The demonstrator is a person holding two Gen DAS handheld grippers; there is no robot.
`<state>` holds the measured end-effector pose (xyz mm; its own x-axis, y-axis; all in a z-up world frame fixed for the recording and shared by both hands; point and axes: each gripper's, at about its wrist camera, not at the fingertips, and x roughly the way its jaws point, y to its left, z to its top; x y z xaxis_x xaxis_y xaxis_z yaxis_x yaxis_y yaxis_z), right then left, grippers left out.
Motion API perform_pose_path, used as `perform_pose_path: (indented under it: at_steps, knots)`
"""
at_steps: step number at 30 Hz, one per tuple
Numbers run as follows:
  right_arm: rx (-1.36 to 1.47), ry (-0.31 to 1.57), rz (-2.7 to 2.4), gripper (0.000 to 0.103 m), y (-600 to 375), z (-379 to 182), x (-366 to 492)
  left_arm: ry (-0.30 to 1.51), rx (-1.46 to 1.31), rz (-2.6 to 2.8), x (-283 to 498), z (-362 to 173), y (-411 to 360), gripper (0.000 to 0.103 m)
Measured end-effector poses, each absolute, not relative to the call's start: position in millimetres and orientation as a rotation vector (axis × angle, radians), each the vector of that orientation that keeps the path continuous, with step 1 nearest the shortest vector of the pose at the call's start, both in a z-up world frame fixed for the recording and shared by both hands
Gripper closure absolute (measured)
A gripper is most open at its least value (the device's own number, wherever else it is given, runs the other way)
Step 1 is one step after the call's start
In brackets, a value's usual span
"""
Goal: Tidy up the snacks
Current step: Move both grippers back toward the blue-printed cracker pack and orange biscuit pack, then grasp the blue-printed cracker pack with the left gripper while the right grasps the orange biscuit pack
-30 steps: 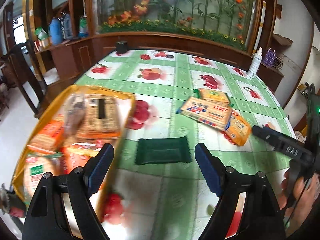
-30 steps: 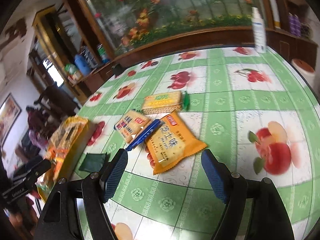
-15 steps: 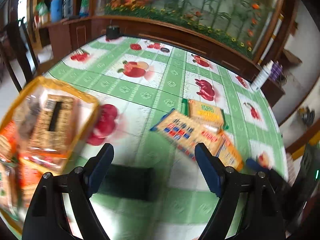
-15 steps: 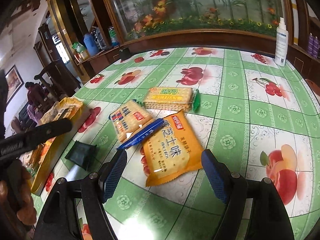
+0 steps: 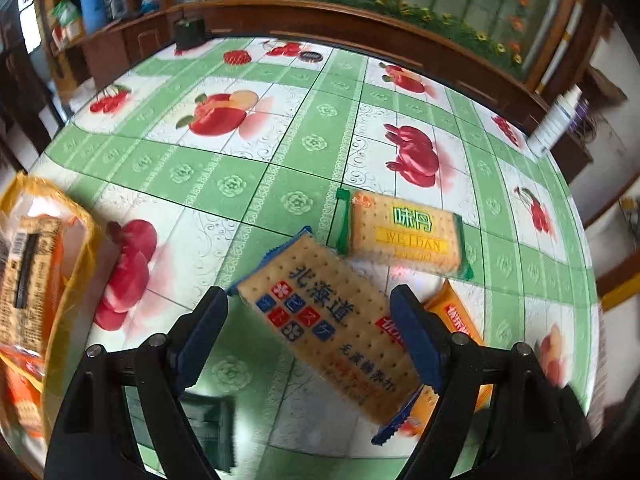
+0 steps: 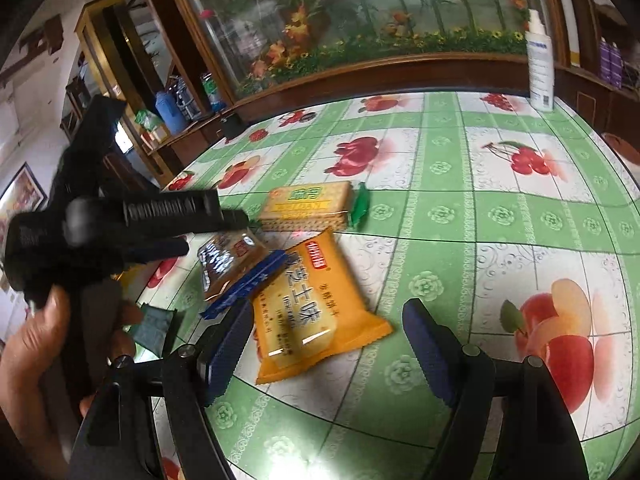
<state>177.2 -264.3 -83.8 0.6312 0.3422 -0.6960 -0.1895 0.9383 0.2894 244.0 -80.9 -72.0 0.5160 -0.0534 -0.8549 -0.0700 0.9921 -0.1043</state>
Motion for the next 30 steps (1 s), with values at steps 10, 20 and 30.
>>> perform_pose_path:
  at_steps: [10,20,30]
  knots:
    - [0.186,0.843,0.359,0.02,-256.4,-80.9,177.4,1.058,-0.172,0.015,219.7,-69.2,-20.3,0.019]
    - [0.013,0.88,0.418,0.014,-218.3,-85.5,197.4,1.113,-0.243,0.016,241.4,-73.8,-59.2,0.019]
    - [-0.106,0.876,0.489,0.011,-204.6,-88.3,197.3,1.176,-0.396,0.065,261.6,-86.5,-54.6,0.019]
